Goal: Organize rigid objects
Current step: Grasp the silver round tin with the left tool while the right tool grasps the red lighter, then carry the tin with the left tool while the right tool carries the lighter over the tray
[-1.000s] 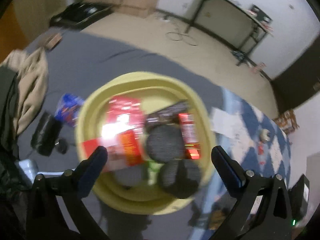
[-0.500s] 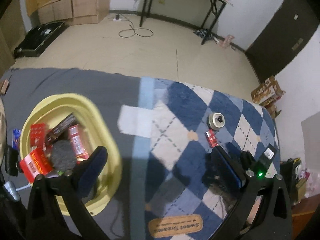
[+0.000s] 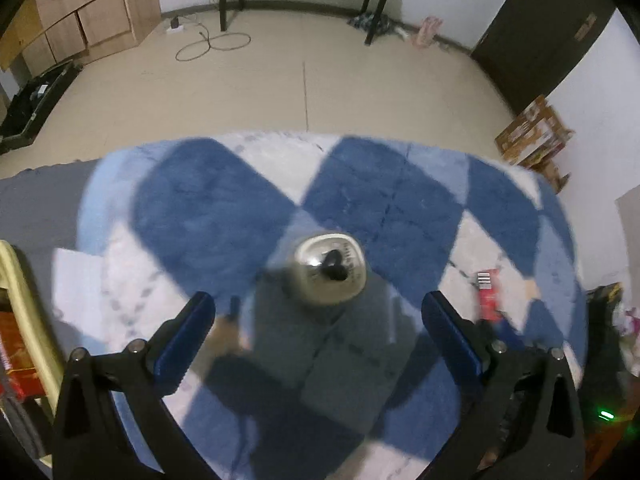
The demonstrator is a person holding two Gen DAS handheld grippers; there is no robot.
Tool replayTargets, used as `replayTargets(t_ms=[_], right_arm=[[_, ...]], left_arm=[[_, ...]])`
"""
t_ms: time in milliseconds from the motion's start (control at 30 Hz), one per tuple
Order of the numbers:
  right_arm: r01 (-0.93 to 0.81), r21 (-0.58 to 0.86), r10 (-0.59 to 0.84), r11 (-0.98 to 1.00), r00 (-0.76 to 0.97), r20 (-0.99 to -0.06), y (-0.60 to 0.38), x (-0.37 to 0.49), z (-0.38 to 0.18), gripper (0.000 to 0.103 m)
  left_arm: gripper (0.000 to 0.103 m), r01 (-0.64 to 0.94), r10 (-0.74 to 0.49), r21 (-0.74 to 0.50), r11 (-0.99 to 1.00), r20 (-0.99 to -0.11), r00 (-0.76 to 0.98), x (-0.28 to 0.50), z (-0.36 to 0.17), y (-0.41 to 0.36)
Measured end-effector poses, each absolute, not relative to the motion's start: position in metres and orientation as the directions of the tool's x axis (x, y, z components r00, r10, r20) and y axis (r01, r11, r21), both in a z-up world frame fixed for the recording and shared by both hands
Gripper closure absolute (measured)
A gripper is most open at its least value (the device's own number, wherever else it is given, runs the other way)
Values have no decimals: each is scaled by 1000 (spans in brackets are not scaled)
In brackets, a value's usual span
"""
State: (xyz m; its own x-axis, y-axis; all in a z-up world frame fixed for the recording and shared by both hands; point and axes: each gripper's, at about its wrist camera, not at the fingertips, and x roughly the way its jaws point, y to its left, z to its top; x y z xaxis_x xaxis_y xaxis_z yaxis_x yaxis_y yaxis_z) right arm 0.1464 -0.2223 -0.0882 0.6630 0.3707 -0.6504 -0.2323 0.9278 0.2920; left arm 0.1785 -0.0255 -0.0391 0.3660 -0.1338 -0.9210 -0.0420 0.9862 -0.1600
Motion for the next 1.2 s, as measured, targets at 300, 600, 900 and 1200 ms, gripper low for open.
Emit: replayTargets(t_ms=[300, 600, 900, 1200], right_arm=[[-220, 303, 369, 927, 672, -642, -231, 154, -92, 81], [-369, 280, 461, 886, 648, -607, -201, 141, -70, 81], [-656, 334, 692, 677, 412, -592, -83, 99, -23, 81], [-875, 287, 745, 389, 116, -657, 109, 51, 37, 81]], left_arm=[[55, -97, -84, -133, 986, -913, 400, 181, -64, -28], [55, -88, -79, -141, 986, -862, 500, 82, 26, 90], [55, -342, 136, -37, 939, -872, 469, -15, 55, 310], [54, -446, 28, -150, 883, -929, 368, 17, -3, 398]])
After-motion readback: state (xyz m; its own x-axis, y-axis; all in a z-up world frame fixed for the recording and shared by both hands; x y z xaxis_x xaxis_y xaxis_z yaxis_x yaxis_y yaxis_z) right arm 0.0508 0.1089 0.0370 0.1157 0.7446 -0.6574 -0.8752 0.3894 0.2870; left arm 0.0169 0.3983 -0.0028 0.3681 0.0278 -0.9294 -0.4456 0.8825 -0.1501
